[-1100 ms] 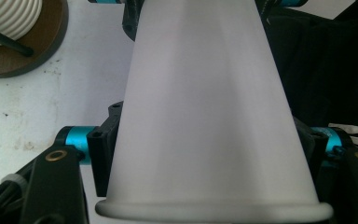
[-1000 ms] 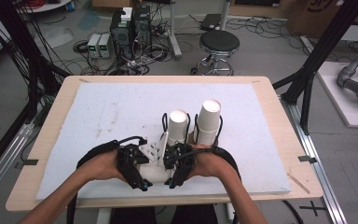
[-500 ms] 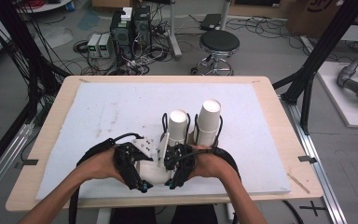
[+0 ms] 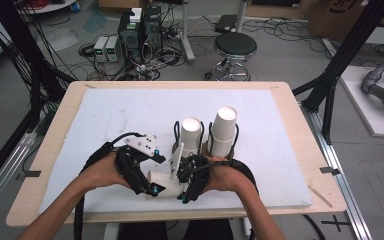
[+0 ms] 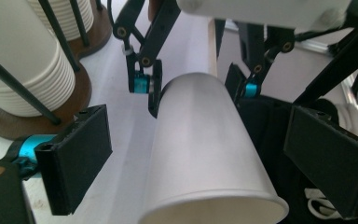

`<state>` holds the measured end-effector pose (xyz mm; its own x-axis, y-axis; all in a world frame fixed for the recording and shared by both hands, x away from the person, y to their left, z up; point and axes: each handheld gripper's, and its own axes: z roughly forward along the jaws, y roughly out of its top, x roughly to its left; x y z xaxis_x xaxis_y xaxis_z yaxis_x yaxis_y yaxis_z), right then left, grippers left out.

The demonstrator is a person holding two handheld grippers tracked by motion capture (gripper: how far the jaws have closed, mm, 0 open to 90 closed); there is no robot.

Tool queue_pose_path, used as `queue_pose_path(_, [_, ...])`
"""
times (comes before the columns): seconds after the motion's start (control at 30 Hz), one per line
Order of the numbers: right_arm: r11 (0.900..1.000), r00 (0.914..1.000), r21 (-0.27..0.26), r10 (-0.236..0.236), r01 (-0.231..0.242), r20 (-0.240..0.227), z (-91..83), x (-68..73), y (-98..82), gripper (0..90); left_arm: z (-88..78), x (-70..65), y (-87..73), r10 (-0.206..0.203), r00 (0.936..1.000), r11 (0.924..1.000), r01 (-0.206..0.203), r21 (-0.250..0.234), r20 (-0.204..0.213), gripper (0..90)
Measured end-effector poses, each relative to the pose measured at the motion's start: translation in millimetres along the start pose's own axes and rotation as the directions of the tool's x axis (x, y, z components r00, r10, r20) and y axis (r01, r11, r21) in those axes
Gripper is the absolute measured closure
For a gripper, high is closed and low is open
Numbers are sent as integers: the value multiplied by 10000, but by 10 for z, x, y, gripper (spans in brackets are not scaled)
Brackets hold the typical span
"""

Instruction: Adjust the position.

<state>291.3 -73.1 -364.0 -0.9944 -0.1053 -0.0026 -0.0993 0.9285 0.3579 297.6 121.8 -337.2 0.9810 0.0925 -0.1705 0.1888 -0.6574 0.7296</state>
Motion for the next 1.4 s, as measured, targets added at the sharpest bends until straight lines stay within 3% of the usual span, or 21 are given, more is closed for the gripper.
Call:
queue_pose_path(0.17, [9989, 9999, -469, 42, -37, 112, -12, 15, -63, 372, -80, -7, -32, 136, 9999, 9940, -135, -1087, 2, 73])
queue_pose_path(0.23, [9962, 9998, -854, 179, -169, 104, -14, 28, -117, 372, -126, -19, -69, 388, 9992, 9849, -389, -1686, -41, 74])
queue_pose_path(0.37, [9869, 9994, -1577, 351, -334, 77, -2, 42, -228, 372, -192, -22, -164, 340, 9994, 9620, -358, -2708, -112, 73])
queue_pose_path(0.6, [9798, 9984, -1940, 534, -488, 184, 18, 51, -315, 371, -215, -16, -270, 232, 9994, 9531, -296, -3012, -248, 74])
queue_pose_path(0.77, [9685, 9973, -2399, 719, -669, 122, 18, 49, -375, 371, -221, -17, -365, 321, 9989, 9431, -413, -3298, -333, 74])
queue_pose_path(0.83, [9596, 9966, -2705, 819, -772, 62, 20, 39, -417, 372, -222, -12, -415, 275, 9990, 9378, -376, -3451, -340, 73])
queue_pose_path(1.03, [9266, 9937, -3619, 1118, -1022, 56, 55, 32, -533, 371, -213, 0, -507, 141, 9992, 9324, -270, -3603, -383, 74])
queue_pose_path(1.1, [9116, 9924, -3980, 1215, -1034, 204, 64, 39, -560, 372, -210, 1, -512, 133, 9990, 9324, -278, -3605, -428, 74])
queue_pose_path(1.2, [8812, 9903, -4569, 1389, -1215, 46, 93, 40, -608, 372, -207, 0, -513, 146, 9990, 9323, -287, -3605, -418, 74])
queue_pose_path(1.3, [8705, 9881, -4723, 1534, -1384, -68, 125, 40, -642, 371, -204, -6, -525, 179, 9988, 9309, -332, -3637, -453, 74])
queue_pose_path(1.4, [8476, 9884, -5129, 1513, -1358, -117, 152, 58, -678, 371, -195, -8, -573, 237, 9976, 9231, -465, -3817, -643, 74])
